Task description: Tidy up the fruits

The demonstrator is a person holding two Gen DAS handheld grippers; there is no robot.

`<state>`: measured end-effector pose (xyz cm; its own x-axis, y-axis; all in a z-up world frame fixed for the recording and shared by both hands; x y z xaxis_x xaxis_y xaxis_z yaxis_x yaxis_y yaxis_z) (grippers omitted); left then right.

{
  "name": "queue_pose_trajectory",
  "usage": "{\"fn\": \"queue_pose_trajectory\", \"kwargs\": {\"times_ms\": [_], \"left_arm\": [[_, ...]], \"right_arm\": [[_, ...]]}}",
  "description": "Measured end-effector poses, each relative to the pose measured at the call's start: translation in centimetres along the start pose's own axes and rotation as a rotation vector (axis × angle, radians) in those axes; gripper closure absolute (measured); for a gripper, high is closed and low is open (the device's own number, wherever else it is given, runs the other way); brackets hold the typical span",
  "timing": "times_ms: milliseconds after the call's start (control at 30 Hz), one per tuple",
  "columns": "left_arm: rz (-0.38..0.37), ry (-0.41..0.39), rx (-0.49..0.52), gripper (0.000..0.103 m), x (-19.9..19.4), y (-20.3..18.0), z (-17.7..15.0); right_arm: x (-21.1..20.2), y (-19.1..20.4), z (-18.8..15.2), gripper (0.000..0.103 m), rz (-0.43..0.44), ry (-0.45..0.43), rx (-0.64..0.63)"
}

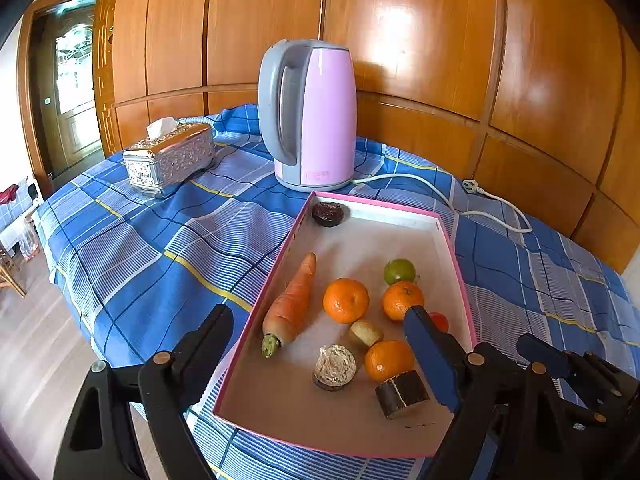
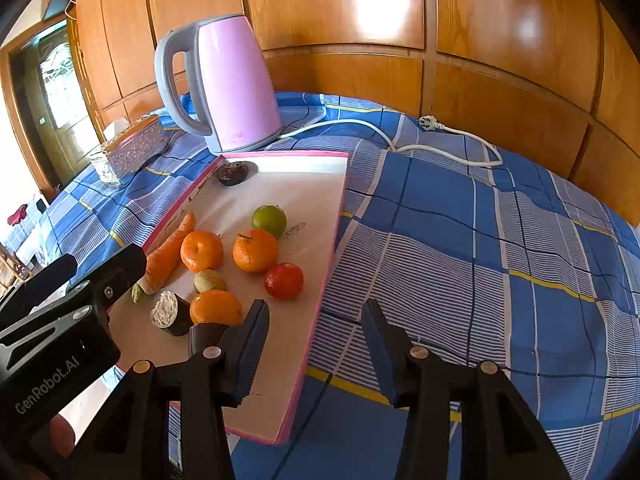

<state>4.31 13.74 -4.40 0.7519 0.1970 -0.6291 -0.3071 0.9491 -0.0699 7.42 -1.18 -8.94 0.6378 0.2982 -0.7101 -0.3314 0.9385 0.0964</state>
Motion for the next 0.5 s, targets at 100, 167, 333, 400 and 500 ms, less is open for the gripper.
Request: {"fn": "queue_pose_trajectory", "kwargs": {"times_ms": [100,167,333,400,500], "left_arm": [[-0.001,0.001,0.000,0.015,0.02,-0.04,0.00],[-0.002,0.003,0.001,0.014,0.04,-0.05,-0.04],[-0.002,0.009,0.001,0.014,0.13,-0.08,-0.06],[-0.003,0.011,0.002,0.014,0.12,-0.13,-0.09],[-0.003,0.011,0.003,0.013,0.10,-0.15,-0.09]], "right_arm": [[0.03,0.02,-0.04,0.054,0.000,0.001,0.000],[0.04,0.03,-0.06,0.054,0.000,0.002,-0.001],[0.08,0.09,-0.08,0.054,0.000,0.003,-0.004],[0.09,0.08,-0.08,0.054,0.000,0.003,-0.004],[0.10,0.10,-0.08,0.054,0.000,0.002,-0.006]]}}
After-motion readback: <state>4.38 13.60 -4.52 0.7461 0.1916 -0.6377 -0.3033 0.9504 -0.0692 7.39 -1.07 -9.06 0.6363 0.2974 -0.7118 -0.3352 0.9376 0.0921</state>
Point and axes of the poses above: each gripper's, at about its wrist camera, not at the fingertips, and x roughly the way its jaws point, y to its left, z to its top, the point moved 8 cm from there along x, roughly the way its jaws point
